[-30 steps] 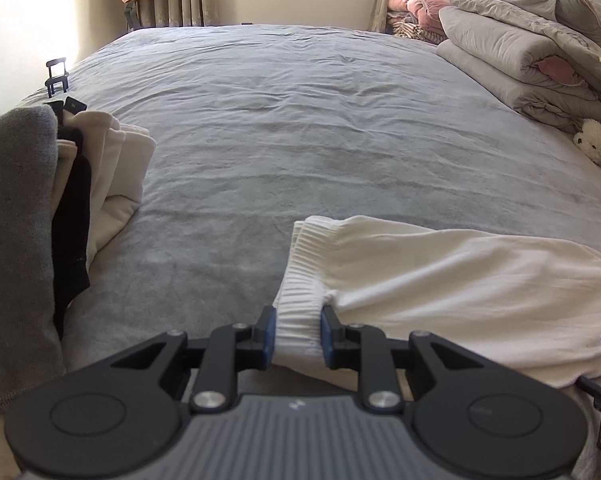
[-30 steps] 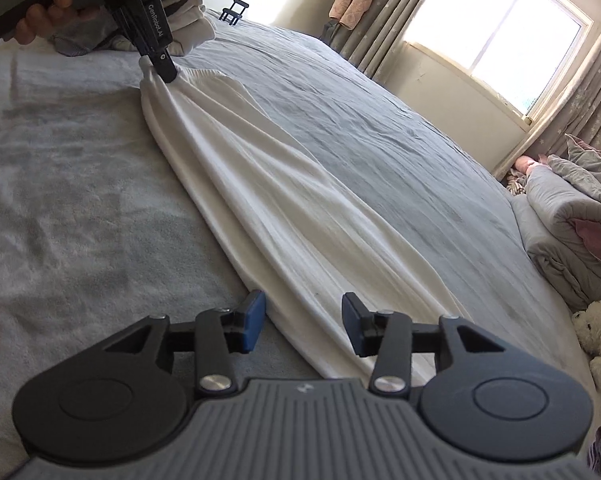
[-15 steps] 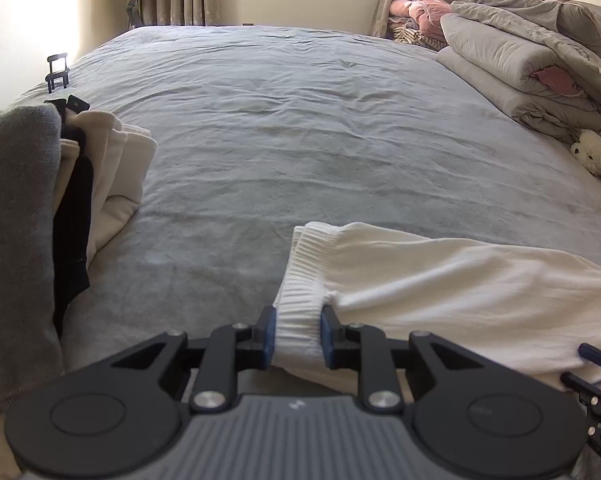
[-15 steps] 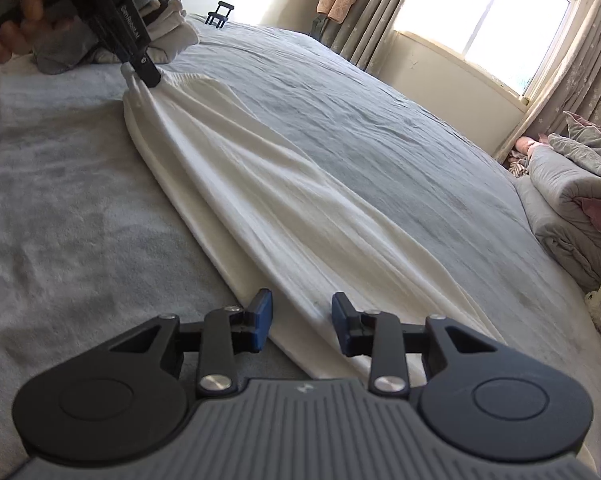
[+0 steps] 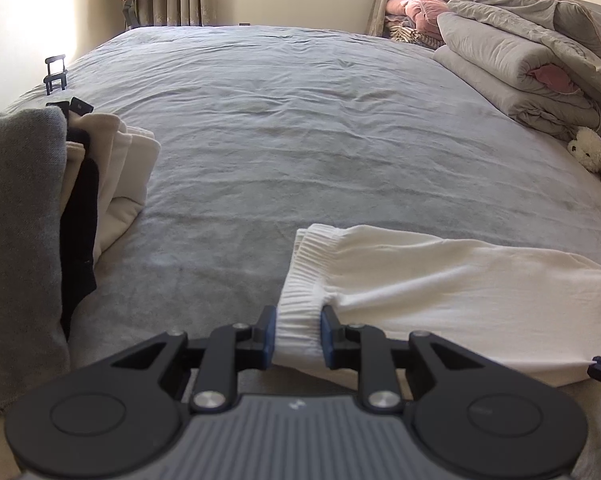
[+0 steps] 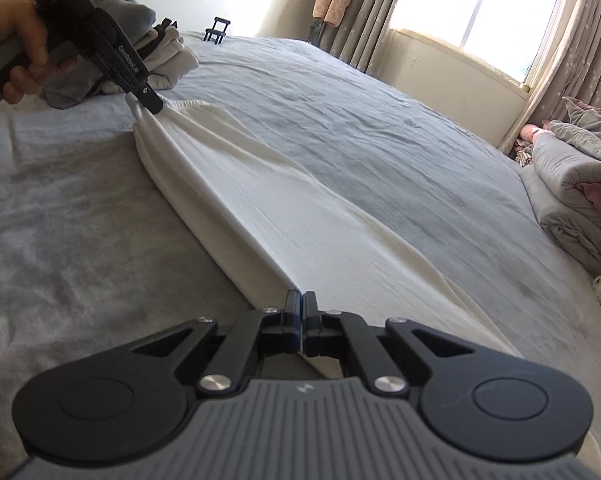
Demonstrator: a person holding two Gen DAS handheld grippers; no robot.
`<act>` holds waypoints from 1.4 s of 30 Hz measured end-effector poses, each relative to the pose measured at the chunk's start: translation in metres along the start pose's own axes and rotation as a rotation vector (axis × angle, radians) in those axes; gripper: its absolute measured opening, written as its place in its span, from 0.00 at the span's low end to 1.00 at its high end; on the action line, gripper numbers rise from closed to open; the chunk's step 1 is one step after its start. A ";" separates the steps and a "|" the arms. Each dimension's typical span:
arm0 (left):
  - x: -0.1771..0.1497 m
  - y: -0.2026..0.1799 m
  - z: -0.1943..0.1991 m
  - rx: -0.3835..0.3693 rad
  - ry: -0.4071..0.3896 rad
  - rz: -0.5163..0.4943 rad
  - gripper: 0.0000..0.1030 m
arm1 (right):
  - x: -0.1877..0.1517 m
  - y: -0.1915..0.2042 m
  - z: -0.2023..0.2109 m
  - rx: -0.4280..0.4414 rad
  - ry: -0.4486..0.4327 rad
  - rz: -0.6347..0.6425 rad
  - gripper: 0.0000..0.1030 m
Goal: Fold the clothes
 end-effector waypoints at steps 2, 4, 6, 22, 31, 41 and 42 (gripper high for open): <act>-0.004 -0.005 -0.006 0.017 0.017 -0.034 0.22 | -0.005 0.005 -0.009 0.001 0.039 0.021 0.00; -0.005 -0.007 -0.008 0.030 0.023 -0.048 0.23 | -0.004 0.007 -0.009 0.003 0.035 0.020 0.00; -0.005 -0.005 -0.007 0.034 0.020 -0.049 0.23 | -0.001 0.006 -0.005 0.020 0.022 0.004 0.00; 0.013 0.000 0.006 0.058 -0.100 0.001 0.40 | 0.004 -0.019 0.019 0.063 -0.042 -0.118 0.11; 0.018 -0.023 -0.003 0.029 -0.135 -0.048 0.41 | -0.020 -0.119 0.021 -0.136 0.033 -0.396 0.14; 0.001 -0.056 -0.039 0.080 -0.073 -0.207 0.51 | -0.155 -0.262 0.113 -0.583 0.077 -1.064 0.84; -0.001 -0.057 -0.040 0.092 -0.071 -0.220 0.53 | -0.171 -0.268 0.122 -0.612 0.084 -1.134 0.84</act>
Point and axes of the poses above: each gripper's, at about its wrist camera, not at the fingertips, and z roughly against the way its jaws point, y to its left, x to its top, the point moved 4 cm from there along -z, roughly the way its jaws point, and after that the axes turned 4 degrees about z, right-handed, at the moved point
